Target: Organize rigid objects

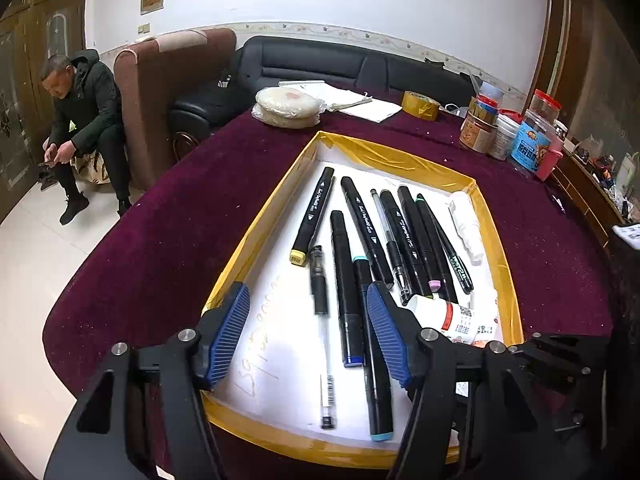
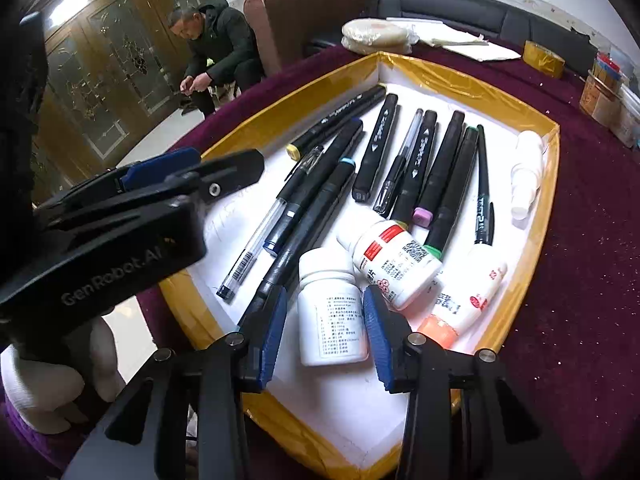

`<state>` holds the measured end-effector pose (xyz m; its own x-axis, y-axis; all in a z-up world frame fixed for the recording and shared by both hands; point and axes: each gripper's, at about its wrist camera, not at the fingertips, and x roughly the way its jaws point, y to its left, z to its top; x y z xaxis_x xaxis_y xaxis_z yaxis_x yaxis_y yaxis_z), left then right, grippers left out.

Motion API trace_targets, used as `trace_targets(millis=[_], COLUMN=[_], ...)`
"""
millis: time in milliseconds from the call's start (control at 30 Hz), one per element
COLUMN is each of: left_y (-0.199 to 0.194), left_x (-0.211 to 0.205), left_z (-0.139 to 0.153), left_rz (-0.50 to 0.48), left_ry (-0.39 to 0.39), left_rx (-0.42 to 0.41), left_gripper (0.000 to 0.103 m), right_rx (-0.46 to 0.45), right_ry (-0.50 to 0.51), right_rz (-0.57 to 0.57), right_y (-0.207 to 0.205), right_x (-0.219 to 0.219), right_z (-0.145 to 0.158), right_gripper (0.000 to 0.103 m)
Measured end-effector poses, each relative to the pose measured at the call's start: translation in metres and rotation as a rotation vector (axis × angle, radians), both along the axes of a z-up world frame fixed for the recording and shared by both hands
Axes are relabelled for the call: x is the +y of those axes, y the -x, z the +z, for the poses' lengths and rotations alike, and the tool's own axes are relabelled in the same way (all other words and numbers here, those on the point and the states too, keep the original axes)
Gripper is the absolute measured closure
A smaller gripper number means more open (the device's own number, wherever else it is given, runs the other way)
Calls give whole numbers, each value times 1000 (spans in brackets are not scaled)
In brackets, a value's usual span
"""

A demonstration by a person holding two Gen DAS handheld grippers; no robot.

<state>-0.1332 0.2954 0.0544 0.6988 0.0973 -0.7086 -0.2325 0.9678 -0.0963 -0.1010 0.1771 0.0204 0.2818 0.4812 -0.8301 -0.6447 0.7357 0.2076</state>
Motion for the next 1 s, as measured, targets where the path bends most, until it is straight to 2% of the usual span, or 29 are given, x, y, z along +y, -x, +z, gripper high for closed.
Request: trace_targets(millis=[100,233,767,1000], left_y=[-1,-1,1,-1], left_x=[-3,-9,-40,-60], left_z=[1,3,12,14], left_rz=[4,14,-17,-38], left_ry=[-8,-24,-84,-117], left_rx=[12,20,26,37], left_gripper=[42,35,35,35], right_rx=[-6,-22,-38,-48], right_ry=[-35,-71,-192,-216], right_rz=[-6,-23,-156,-185], right_y=[5,7,3,7], right_x=[-9,-22,-90,-109], right_z=[8,17,31,32], right_gripper=[67,66,65,60])
